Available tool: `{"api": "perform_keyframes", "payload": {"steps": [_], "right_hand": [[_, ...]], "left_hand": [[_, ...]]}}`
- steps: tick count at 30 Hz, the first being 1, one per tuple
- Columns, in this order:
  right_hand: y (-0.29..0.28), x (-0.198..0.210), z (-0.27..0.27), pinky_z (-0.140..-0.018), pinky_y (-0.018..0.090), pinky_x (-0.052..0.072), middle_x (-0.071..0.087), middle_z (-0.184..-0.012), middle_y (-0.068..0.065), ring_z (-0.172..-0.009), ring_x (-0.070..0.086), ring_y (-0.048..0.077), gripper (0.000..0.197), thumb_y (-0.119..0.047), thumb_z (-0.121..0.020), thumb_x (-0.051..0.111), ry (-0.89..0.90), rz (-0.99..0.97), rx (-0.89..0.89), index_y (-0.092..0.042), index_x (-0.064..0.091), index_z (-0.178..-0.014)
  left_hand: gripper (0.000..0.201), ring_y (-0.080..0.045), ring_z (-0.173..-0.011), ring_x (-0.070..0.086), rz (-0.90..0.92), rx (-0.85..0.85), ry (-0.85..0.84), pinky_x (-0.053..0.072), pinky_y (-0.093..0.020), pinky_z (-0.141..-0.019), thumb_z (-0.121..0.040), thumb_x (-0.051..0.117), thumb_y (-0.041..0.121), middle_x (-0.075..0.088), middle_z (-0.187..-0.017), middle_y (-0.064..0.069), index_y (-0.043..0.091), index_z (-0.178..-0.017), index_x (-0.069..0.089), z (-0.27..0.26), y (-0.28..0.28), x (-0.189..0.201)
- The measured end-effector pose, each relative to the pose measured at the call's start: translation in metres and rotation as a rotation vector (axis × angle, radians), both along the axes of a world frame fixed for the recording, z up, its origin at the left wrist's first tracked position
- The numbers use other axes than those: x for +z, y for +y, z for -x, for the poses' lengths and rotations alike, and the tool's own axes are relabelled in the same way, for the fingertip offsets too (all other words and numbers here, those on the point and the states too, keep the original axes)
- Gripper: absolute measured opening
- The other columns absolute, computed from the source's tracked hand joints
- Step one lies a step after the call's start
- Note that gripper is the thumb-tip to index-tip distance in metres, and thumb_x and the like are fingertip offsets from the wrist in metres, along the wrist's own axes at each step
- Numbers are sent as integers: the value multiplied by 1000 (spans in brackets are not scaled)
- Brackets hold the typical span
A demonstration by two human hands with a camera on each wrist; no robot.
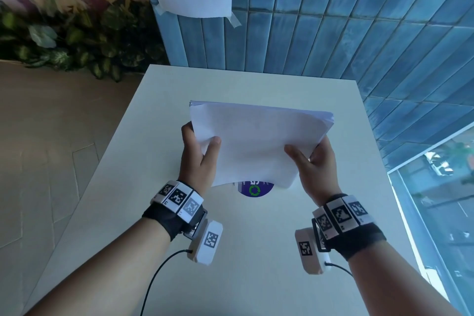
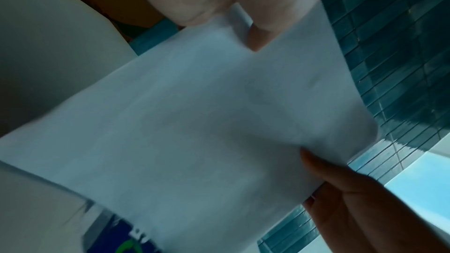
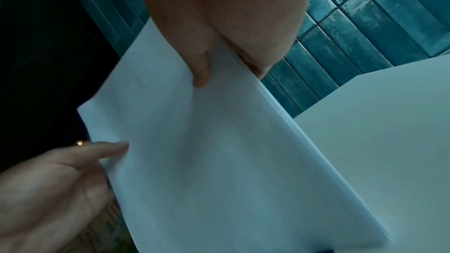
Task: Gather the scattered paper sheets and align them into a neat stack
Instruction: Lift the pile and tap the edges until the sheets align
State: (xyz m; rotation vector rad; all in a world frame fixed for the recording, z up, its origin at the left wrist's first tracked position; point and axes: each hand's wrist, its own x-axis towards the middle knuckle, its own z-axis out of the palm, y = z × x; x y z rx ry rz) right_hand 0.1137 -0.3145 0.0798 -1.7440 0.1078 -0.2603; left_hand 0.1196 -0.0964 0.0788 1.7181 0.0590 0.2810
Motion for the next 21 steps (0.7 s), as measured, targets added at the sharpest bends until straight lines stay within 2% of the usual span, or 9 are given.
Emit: {"api": "perform_keyframes", "payload": {"steps": [3, 6, 8, 11, 13, 15, 18, 21], "right_hand": [[-2, 9, -3, -74, 9, 46, 65, -106, 6, -91, 62, 10, 39, 3, -81, 66, -51, 64, -31, -17, 54, -111], [-4, 21, -10, -67, 3, 43, 64, -97, 3, -80, 58, -8, 37, 3, -78, 69, -81, 125, -40, -19, 54, -104], [-4, 28, -14, -62, 3, 42, 65, -93, 4, -75, 59, -5, 33, 3, -77, 70, -97, 132, -47, -17, 55, -100], [-4, 35, -17, -60, 7, 44, 64, -89, 6, -72, 59, 9, 29, 2, -76, 71, -147, 120, -104, -14, 56, -95], [-4, 34, -19, -61, 13, 47, 65, -88, 9, -71, 58, 15, 27, 1, -74, 72, -154, 93, -138, -10, 57, -93], [-4, 25, -19, -65, 20, 51, 67, -91, 12, -74, 61, 18, 28, 0, -74, 73, -114, 75, -131, -7, 58, -95], [-7, 8, -17, -76, 34, 56, 70, -95, 13, -82, 67, 24, 30, 1, -74, 75, -25, 18, -96, -10, 56, -94], [-13, 2, -17, -78, 34, 57, 72, -95, 11, -85, 70, 22, 30, 2, -74, 75, 11, -6, -64, -5, 60, -99]], "left_hand": [[37, 7, -92, 61, -85, 17, -44, 50, -18, -82, -86, 60, 0, 60, -105, 14, 18, -110, 38, -7, 6, 7], [41, 8, -88, 60, -139, 43, -77, 51, -23, -80, -83, 65, 1, 59, -99, 21, 23, -107, 40, -14, 9, 14], [42, 8, -85, 60, -145, 63, -114, 51, -23, -79, -82, 68, 2, 59, -97, 22, 26, -105, 41, -16, 9, 21], [51, 6, -90, 62, -111, 61, -180, 51, -18, -81, -81, 68, 0, 60, -102, 22, 37, -103, 41, -17, 8, 31], [52, 4, -93, 64, -81, 48, -182, 52, -18, -83, -81, 68, -1, 62, -104, 18, 38, -104, 43, -19, 8, 31], [46, -2, -93, 66, -59, 27, -120, 52, -21, -82, -80, 69, 0, 66, -103, 11, 33, -104, 48, -21, 10, 23], [28, -12, -89, 68, -20, -9, 8, 53, -28, -78, -77, 71, 8, 71, -98, 2, 23, -98, 59, -23, 19, 8], [21, -20, -89, 70, -24, -74, 100, 55, -33, -80, -74, 75, 13, 74, -93, 0, 22, -91, 66, -27, 30, 1]]}}
